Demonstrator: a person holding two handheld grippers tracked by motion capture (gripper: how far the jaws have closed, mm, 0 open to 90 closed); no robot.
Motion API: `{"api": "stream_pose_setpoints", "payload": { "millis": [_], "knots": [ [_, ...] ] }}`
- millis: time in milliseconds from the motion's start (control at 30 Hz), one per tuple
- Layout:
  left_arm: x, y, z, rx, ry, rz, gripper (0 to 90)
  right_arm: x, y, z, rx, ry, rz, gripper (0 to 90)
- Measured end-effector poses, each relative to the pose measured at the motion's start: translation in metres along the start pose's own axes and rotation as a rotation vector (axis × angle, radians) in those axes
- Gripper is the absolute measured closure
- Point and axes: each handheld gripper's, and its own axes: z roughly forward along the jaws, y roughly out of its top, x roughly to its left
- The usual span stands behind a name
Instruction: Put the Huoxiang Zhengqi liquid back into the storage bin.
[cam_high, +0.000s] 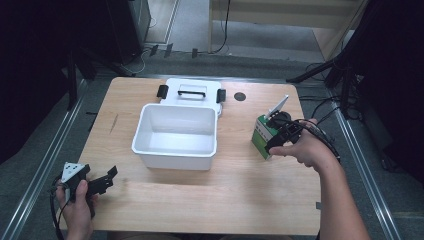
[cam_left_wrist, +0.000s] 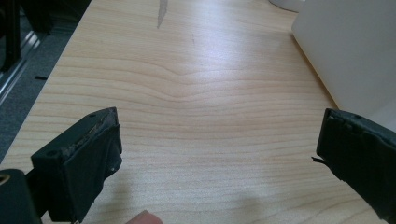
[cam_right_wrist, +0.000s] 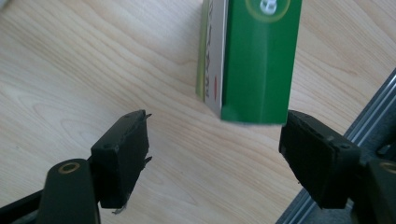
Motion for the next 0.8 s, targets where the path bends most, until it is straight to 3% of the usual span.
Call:
{"api": "stream_pose_setpoints", "payload": {
  "millis": [233,367,467,800],
  "knots": [
    [0.001,0.0,0.0,0.006,-0.003,0.0,1.0,0.0,0.014,0.001,0.014,-0.017,-0.001,30.4],
    [0.001,0.0,0.0,0.007,-0.003,-0.002,1.0,0.0,0.021,0.002,0.015,0.001,0.003,34.5],
    [0.001,0.0,0.0,0.008,-0.002,-0.002,1.0,-0.001,0.025,0.002,0.021,0.001,-0.001,42.0],
    [0.001,0.001,0.001,0.009,-0.005,-0.006,1.0,-0.016,0.035,0.015,0.036,0.018,0.052,49.4]
  ]
}}
